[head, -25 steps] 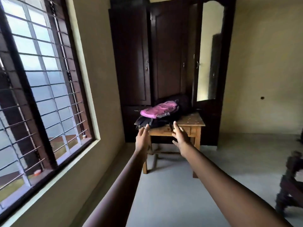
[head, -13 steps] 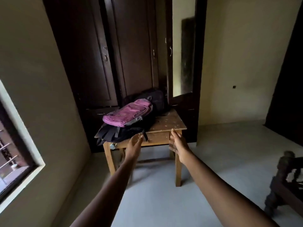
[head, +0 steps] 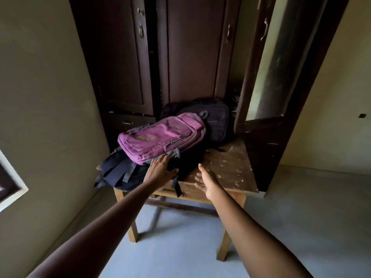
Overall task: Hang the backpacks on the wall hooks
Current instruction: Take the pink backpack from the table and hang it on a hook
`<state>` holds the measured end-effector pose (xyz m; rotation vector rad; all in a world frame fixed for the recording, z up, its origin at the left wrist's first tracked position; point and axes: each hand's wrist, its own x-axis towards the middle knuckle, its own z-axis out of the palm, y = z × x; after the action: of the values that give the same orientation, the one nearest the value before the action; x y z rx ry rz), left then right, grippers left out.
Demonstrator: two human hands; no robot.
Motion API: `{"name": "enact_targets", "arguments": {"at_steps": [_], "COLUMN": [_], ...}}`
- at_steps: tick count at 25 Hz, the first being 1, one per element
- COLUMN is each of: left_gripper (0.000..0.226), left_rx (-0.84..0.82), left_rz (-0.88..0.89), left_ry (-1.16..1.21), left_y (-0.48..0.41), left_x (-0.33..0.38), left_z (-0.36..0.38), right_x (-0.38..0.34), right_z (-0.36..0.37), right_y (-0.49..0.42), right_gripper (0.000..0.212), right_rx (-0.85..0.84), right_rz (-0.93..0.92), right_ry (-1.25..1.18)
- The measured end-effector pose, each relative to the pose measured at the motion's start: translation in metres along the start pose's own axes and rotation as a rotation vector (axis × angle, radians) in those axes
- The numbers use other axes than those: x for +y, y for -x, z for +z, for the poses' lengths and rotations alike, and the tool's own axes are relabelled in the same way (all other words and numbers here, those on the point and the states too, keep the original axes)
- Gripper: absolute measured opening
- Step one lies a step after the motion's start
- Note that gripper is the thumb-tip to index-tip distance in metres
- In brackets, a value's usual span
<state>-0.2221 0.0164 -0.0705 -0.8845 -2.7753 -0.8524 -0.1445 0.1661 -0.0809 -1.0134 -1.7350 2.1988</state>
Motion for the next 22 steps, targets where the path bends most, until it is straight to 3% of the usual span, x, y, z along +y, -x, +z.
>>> {"name": "enact_targets", "arguments": {"at_steps": [6, 9, 12, 14, 18, 22], "left_gripper": [0.086, 0.093, 0.073, 0.061, 0.059, 0.063], "left_rx": [-0.114, -0.160, -0.183, -0.124, 0.032, 0.034], "left_rz": [0.038, -0.062, -0.175, -0.135, -0.065, -0.255], "left_ry": [-0.358, -0.440, -0.503, -0.514, -0.480, -0.364], "left_y": [-0.147, -0.193, -0.204, -0.200, -0.196, -0.165], "left_x": [-0.044, -0.066, -0.086, -0.094, -0.094, -0.066], "left_z": [0.066, 0.104, 0.126, 0.133, 0.116, 0.090], "right_x": [-0.005, 0.001, 0.006, 0.004, -0.002, -0.002], "right_z": [0.031, 0.038, 0.045, 0.048, 0.054, 0.050], "right_y": [-0.143, -0.200, -0.230, -0.244, -0.264, -0.261], "right_gripper": [0.063, 0.076, 0.075, 0.075, 0.076, 0.076], "right_rx": [-0.020, -0.050, -0.035, -0.013, -0.047, -0.116], "right_rz": [0.164, 0.256, 0.315, 0.326, 0.313, 0.252], "right_ry": [-0.045, -0.084, -0.150, -0.180, -0.089, 0.010]}}
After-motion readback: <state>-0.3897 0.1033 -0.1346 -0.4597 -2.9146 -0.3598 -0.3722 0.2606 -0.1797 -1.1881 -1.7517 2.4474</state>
